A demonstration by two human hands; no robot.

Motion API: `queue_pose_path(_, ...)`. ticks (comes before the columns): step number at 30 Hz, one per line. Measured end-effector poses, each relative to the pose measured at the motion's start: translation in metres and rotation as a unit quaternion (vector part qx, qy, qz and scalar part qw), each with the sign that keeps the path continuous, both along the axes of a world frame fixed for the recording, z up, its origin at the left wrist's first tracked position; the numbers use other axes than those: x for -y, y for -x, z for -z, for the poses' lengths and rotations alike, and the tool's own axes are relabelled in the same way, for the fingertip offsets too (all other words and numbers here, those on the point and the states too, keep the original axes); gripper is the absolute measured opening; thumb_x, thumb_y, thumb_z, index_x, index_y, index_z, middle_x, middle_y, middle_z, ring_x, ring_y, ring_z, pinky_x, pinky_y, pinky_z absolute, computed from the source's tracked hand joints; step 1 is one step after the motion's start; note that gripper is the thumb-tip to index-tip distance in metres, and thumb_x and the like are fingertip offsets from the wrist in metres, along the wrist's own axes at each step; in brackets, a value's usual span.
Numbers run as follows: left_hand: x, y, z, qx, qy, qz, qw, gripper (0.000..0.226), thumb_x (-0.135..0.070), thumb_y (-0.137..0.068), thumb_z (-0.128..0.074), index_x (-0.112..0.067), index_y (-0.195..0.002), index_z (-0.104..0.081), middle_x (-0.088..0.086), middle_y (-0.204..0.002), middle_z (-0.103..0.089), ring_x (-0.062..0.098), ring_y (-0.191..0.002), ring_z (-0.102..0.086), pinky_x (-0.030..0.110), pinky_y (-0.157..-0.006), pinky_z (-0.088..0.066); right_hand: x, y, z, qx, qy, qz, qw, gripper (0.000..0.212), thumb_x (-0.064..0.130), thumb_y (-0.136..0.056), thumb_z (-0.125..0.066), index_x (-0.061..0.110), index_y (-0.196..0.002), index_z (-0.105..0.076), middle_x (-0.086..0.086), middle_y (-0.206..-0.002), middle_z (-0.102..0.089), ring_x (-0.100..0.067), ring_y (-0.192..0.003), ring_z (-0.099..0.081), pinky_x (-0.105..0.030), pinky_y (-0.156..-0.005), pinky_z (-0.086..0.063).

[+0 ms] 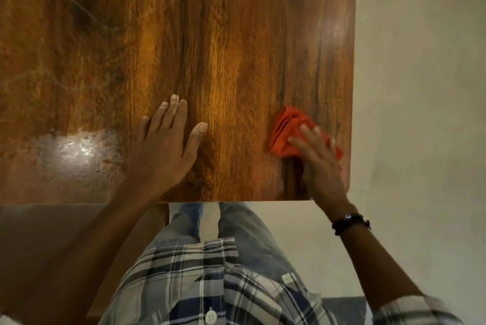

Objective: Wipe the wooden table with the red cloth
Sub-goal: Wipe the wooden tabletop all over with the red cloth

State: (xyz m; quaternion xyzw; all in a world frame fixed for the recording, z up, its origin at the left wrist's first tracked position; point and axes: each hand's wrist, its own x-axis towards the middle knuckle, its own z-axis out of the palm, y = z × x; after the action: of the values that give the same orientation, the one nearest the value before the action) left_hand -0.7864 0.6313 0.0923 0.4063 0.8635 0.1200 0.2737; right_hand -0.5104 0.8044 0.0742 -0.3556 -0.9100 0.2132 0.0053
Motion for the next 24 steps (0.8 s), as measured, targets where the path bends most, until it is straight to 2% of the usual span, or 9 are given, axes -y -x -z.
queue_pose_path(3,-0.002,0.002,-0.003,-0.003,0.009,0.006,1.000,0.080,-0.067,-0.093,-0.008,-0.018,-0.156,-0.013,0.003,-0.164,-0.010,0.019,-0.151,-0.010,0.047,-0.121,-0.009,-0.042,0.040,0.005,-0.014,0.023,0.102,0.994,0.047,0.009,-0.101,-0.043,0.031,-0.142,-0.045,0.004,-0.159,-0.027,-0.022,-0.150,-0.011,-0.066,-0.115,-0.003)
queue_pose_path(6,-0.009,0.010,-0.007,0.013,0.008,0.001,1.000,0.081,-0.067,-0.092,-0.013,-0.019,-0.157,-0.009,0.002,-0.165,-0.009,0.019,-0.151,-0.008,0.046,-0.121,-0.009,-0.066,0.113,0.007,-0.051,0.032,0.134,0.989,0.040,0.021,-0.104,-0.039,0.032,-0.142,-0.046,0.002,-0.160,-0.026,-0.025,-0.151,-0.007,-0.065,-0.113,0.012)
queue_pose_path(8,-0.016,0.022,-0.010,0.007,0.015,0.006,1.000,0.084,-0.068,-0.089,-0.017,-0.019,-0.157,-0.006,0.002,-0.165,-0.005,0.019,-0.152,-0.003,0.047,-0.122,-0.008,-0.065,0.161,0.009,-0.070,0.033,0.103,0.992,0.039,0.023,-0.104,-0.039,0.032,-0.141,-0.047,0.002,-0.160,-0.027,-0.025,-0.151,-0.007,-0.063,-0.110,0.016)
queue_pose_path(11,-0.031,0.049,-0.016,-0.005,0.022,-0.008,1.000,0.085,-0.068,-0.091,-0.024,-0.019,-0.157,-0.004,0.004,-0.165,-0.001,0.021,-0.152,0.000,0.047,-0.122,-0.007,-0.035,0.203,0.009,-0.078,0.025,-0.015,0.997,0.043,0.018,-0.102,-0.041,0.031,-0.142,-0.046,0.003,-0.160,-0.027,-0.023,-0.151,-0.007,-0.065,-0.113,0.012)
queue_pose_path(15,-0.057,0.088,-0.022,-0.041,-0.001,-0.044,0.998,0.079,-0.061,-0.097,-0.033,-0.015,-0.156,-0.009,0.008,-0.165,-0.006,0.025,-0.152,-0.005,0.049,-0.122,-0.011,0.001,0.173,0.011,-0.048,-0.011,-0.226,0.973,0.049,0.019,-0.098,-0.035,0.030,-0.145,-0.041,0.003,-0.161,-0.022,-0.021,-0.151,-0.008,-0.061,-0.118,0.001)
queue_pose_path(17,-0.069,0.104,-0.023,-0.051,0.000,-0.045,0.998,0.081,-0.057,-0.095,-0.042,-0.015,-0.156,-0.009,0.008,-0.165,-0.005,0.025,-0.152,-0.004,0.050,-0.121,-0.011,-0.006,0.144,0.016,-0.031,-0.046,-0.308,0.950,0.054,0.017,-0.095,-0.042,0.033,-0.146,-0.037,0.003,-0.161,-0.021,-0.021,-0.151,-0.011,-0.058,-0.119,-0.006)
queue_pose_path(19,-0.078,0.118,-0.020,-0.055,0.011,-0.043,0.997,0.093,-0.061,-0.088,-0.051,-0.015,-0.156,-0.007,0.008,-0.165,-0.002,0.025,-0.152,-0.002,0.051,-0.121,-0.010,-0.034,0.134,0.018,-0.015,-0.061,-0.328,0.943,0.064,0.012,-0.091,-0.054,0.036,-0.147,-0.034,0.006,-0.161,-0.020,-0.019,-0.150,-0.014,-0.056,-0.118,-0.015)
queue_pose_path(20,-0.083,0.122,-0.018,-0.057,0.022,-0.042,0.997,0.101,-0.064,-0.084,-0.054,-0.015,-0.156,-0.004,0.008,-0.165,0.000,0.025,-0.152,0.000,0.050,-0.120,-0.009,-0.053,0.138,0.018,-0.010,-0.053,-0.318,0.947,0.065,0.012,-0.092,-0.054,0.037,-0.147,-0.033,0.008,-0.161,-0.018,-0.017,-0.150,-0.013,-0.055,-0.119,-0.016)
queue_pose_path(24,-0.095,0.129,-0.002,-0.059,0.043,-0.049,0.996,0.115,-0.066,-0.075,-0.064,-0.017,-0.156,0.002,0.005,-0.165,0.006,0.023,-0.152,0.006,0.051,-0.121,-0.003,-0.133,0.204,0.011,-0.014,-0.023,-0.217,0.976,0.058,0.008,-0.096,-0.042,0.036,-0.146,-0.036,0.008,-0.161,-0.020,-0.016,-0.150,-0.008,-0.053,-0.120,-0.009)
